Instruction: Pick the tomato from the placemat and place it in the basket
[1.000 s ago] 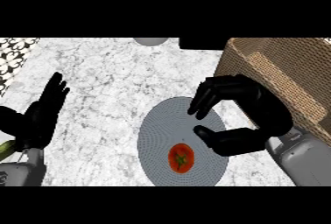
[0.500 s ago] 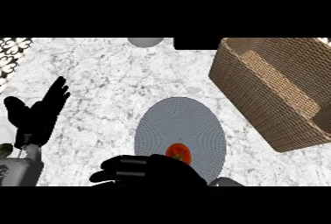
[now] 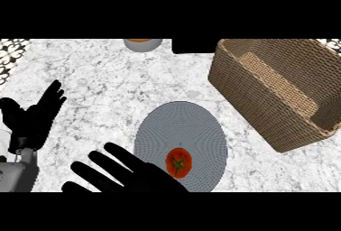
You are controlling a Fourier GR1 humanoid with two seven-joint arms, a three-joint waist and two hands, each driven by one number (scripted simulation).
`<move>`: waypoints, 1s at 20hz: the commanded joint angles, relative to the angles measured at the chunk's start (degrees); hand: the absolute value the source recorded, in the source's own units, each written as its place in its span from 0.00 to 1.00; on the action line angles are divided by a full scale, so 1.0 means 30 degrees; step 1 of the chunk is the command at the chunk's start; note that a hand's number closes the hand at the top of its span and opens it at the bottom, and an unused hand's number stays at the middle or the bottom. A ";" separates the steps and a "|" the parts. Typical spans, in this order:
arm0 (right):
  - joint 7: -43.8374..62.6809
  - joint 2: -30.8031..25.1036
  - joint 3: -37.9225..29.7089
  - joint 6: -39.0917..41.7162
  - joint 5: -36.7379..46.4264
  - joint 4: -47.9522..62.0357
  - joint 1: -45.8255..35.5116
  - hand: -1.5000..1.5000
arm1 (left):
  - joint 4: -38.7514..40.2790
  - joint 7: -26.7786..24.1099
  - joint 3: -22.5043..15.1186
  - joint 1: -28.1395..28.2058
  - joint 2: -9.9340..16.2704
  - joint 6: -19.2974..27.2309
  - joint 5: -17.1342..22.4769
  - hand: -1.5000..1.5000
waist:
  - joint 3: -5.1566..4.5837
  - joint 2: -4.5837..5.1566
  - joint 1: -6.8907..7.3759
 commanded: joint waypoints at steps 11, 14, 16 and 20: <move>1.1808 0.1877 -0.4925 1.5006 -0.4355 -0.4588 -0.3198 0.00 | 0.0951 -0.0099 0.0713 -0.0980 0.0359 -0.0926 0.0371 0.50 | 0.0040 0.0311 0.0240; 1.2887 0.1883 -0.5900 1.6683 -0.6308 -0.6134 -0.2403 0.00 | 0.1553 -0.1210 0.0240 -0.0556 -0.0438 -0.0411 -0.0465 0.50 | 0.0042 0.0326 0.0150; 1.3502 0.1885 -0.6854 1.7431 -0.7882 -0.7625 -0.1430 0.00 | 0.0409 0.0056 0.0786 -0.0548 0.0365 -0.0954 0.0286 0.50 | 0.0066 0.0255 0.0286; 1.3677 0.1003 -0.8582 1.7561 -1.0231 -0.9697 -0.0027 0.00 | 0.0546 -0.0243 0.1156 -0.0511 0.0396 -0.1566 0.0499 0.50 | 0.0065 0.0360 0.0395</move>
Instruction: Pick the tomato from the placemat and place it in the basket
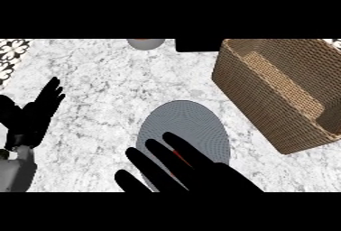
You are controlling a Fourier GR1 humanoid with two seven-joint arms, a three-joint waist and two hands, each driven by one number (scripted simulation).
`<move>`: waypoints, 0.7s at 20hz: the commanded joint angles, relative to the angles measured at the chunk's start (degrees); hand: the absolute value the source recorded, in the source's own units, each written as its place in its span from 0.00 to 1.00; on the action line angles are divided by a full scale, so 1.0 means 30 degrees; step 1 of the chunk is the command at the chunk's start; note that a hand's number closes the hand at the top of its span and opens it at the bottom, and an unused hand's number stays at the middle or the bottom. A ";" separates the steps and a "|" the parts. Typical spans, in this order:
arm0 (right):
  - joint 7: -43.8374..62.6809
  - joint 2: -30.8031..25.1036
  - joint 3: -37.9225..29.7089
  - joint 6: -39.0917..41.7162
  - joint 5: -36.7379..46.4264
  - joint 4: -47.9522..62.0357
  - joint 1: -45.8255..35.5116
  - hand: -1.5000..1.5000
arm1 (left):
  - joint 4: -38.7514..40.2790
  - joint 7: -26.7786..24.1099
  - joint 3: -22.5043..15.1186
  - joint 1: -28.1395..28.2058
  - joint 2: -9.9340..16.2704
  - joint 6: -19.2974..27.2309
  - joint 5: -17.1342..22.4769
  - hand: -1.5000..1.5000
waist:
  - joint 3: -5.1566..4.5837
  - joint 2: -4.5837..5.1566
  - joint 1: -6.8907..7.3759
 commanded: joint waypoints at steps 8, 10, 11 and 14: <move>-0.3638 -0.2387 -0.1943 0.0726 0.1091 -0.3324 0.5527 0.00 | 0.0248 -0.0088 0.0012 -0.0386 -0.1218 -0.0079 -0.1052 0.50 | 0.0042 0.0191 0.0385; -0.5537 -0.2691 -0.1887 0.0242 0.2383 -0.2235 0.5625 0.00 | -0.0134 -0.0281 -0.0112 0.0317 -0.1408 0.0015 -0.1359 0.50 | 0.0047 0.0200 0.0452; -0.5077 -0.2501 -0.1367 -0.0376 0.2619 -0.3221 0.6031 0.00 | 0.0904 0.0204 0.0585 -0.1118 -0.0690 -0.0920 -0.0525 0.50 | 0.0049 0.0200 0.0315; -0.7770 -0.3134 -0.1339 -0.2051 0.4248 -0.2065 0.6513 0.00 | 0.1649 -0.0125 0.0449 -0.1484 -0.1120 -0.0453 -0.1097 0.50 | 0.0056 0.0223 0.0294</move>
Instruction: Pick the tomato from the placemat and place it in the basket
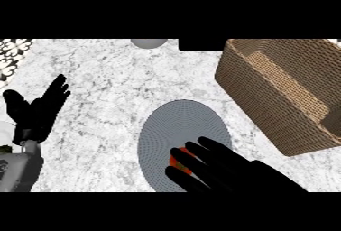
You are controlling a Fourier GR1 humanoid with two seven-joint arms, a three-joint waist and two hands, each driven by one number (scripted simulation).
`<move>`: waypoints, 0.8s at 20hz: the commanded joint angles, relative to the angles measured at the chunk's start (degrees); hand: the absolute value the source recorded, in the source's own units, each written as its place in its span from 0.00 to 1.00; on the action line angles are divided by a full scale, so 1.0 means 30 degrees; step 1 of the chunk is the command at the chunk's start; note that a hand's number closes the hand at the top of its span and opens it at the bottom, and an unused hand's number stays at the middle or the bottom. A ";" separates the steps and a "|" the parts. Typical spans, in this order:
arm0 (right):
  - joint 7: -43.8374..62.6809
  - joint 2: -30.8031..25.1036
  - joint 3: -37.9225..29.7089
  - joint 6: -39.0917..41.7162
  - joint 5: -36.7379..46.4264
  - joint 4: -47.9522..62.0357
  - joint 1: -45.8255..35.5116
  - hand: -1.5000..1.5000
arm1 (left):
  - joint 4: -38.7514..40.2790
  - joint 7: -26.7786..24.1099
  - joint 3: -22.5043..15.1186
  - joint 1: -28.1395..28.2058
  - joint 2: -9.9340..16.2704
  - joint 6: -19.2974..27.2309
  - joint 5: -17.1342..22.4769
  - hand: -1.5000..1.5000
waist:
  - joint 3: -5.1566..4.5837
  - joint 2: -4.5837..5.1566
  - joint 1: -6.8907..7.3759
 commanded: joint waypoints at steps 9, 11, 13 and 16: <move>-1.0694 -0.0834 0.2376 -1.0133 0.7324 0.6758 0.3924 0.00 | -0.0658 0.0420 -0.0297 0.0146 -0.0833 0.0287 -0.0781 0.50 | 0.0002 0.0004 0.0146; -0.9069 0.1099 0.4427 -1.0709 0.9369 0.8465 0.3173 0.00 | -0.1146 0.0481 0.0755 0.0494 0.0080 -0.0893 0.0069 0.50 | -0.0019 -0.0028 0.0189; -0.9605 0.0596 0.4382 -1.1432 1.0386 1.0061 0.3345 0.00 | -0.1490 0.1085 0.0200 0.0153 -0.0597 -0.0058 -0.0558 0.50 | -0.0015 -0.0027 0.0168; -1.0019 0.1109 0.4572 -1.2118 1.1267 1.2316 0.2972 0.00 | -0.0516 -0.0550 0.0738 0.0962 -0.0446 -0.0809 -0.0628 0.50 | -0.0022 -0.0003 0.0189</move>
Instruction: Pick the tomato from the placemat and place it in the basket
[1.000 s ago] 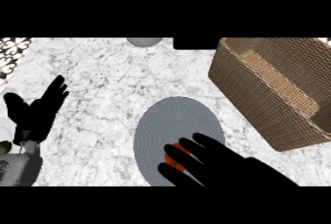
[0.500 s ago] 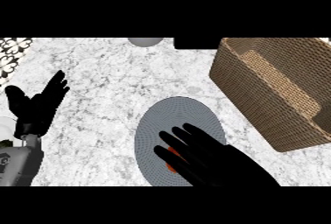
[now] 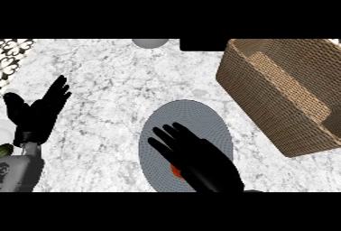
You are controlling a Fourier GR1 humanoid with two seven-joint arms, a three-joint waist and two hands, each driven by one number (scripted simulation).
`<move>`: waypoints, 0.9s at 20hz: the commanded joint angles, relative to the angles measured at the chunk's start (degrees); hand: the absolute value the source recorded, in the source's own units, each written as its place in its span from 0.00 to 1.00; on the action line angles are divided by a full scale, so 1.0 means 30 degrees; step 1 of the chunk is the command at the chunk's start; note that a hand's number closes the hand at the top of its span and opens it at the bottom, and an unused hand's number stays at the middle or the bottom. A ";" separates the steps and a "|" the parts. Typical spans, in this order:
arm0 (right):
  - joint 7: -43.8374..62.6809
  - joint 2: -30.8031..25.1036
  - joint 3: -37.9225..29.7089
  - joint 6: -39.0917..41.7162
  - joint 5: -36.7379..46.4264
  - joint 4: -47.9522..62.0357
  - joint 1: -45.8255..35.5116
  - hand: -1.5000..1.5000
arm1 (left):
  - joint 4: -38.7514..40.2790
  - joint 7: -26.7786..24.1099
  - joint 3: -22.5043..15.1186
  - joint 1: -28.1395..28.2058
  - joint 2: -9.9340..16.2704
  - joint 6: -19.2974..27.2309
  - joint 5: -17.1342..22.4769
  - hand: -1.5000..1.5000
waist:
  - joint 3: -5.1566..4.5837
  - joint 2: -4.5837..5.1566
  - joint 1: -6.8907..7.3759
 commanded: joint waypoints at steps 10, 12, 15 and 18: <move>-0.3548 -0.0008 -0.1657 -0.0989 0.1900 0.3702 0.0135 0.00 | 0.1907 -0.1402 0.1179 -0.0466 -0.0756 -0.1215 -0.0733 0.50 | -0.0010 0.0007 -0.0116; -0.3470 0.0013 -0.1980 0.0158 0.1872 0.3191 0.0064 0.00 | 0.0656 -0.0206 0.1738 -0.0109 -0.0059 -0.1684 -0.0452 0.50 | -0.0009 -0.0011 -0.0079; -0.4619 -0.0288 -0.2695 -0.0223 0.1627 0.3377 0.0424 0.00 | -0.0204 0.0533 0.1703 0.0125 -0.0156 -0.1632 -0.0637 0.50 | -0.0005 -0.0017 -0.0068; -0.5061 -0.0430 -0.2474 0.0885 0.1187 0.2354 0.1278 0.00 | 0.0148 0.0291 0.1270 -0.0203 -0.1135 -0.1039 -0.1270 0.50 | -0.0007 -0.0017 -0.0121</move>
